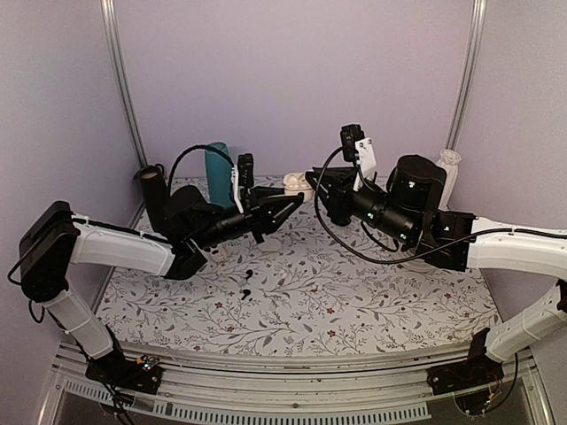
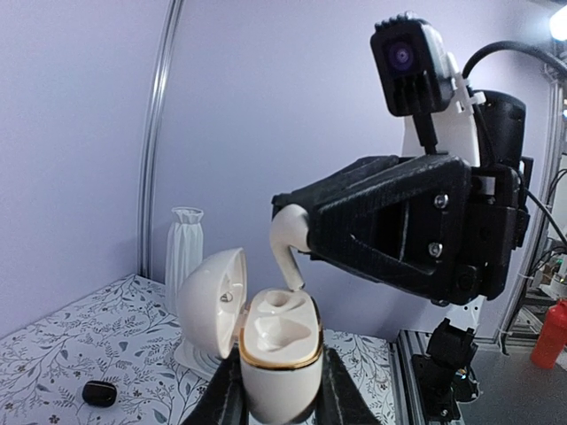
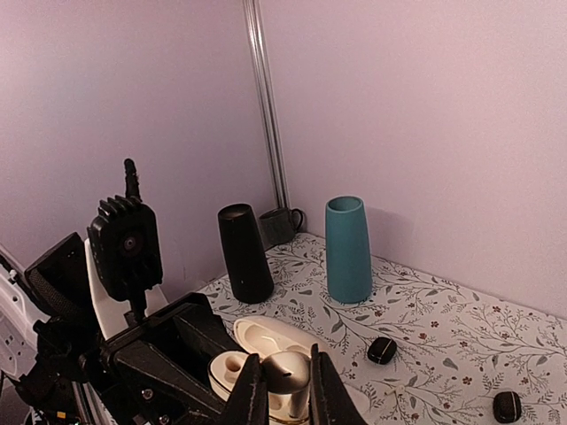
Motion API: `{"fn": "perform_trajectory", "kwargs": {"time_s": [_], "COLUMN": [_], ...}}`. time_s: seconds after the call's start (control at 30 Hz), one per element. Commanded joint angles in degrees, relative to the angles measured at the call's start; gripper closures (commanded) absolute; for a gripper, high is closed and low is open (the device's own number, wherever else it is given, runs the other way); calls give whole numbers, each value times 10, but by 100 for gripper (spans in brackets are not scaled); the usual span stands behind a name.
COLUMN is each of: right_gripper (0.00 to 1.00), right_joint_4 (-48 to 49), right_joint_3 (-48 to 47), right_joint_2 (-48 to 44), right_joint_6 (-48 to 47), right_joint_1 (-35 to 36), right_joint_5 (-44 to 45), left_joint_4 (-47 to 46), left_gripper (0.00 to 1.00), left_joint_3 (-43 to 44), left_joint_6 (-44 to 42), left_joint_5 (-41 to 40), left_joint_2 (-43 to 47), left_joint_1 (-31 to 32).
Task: Insert the wireless bluetooth earbuds into the charging case
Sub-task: Place the right earbud in the right side groove of the charging case.
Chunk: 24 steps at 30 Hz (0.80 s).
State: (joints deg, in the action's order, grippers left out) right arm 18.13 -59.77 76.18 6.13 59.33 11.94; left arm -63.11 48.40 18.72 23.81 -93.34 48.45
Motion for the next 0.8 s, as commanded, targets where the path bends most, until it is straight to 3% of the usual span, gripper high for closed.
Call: {"fn": "perform_trajectory", "kwargs": {"time_s": [0.0, 0.77], "right_gripper": [87, 87], "right_joint_4": [8, 10], "right_joint_3": [8, 15], "right_joint_2": [-8, 9], "right_joint_6": [-7, -13], "right_joint_1": [6, 6], "right_joint_5": [-3, -8], "left_joint_4": [-18, -15], "left_gripper": [100, 100], "left_joint_3": [23, 43], "left_joint_6": [8, 44], "left_joint_5": [9, -2], "left_joint_2": [17, 17], "left_joint_1": [8, 7]}}
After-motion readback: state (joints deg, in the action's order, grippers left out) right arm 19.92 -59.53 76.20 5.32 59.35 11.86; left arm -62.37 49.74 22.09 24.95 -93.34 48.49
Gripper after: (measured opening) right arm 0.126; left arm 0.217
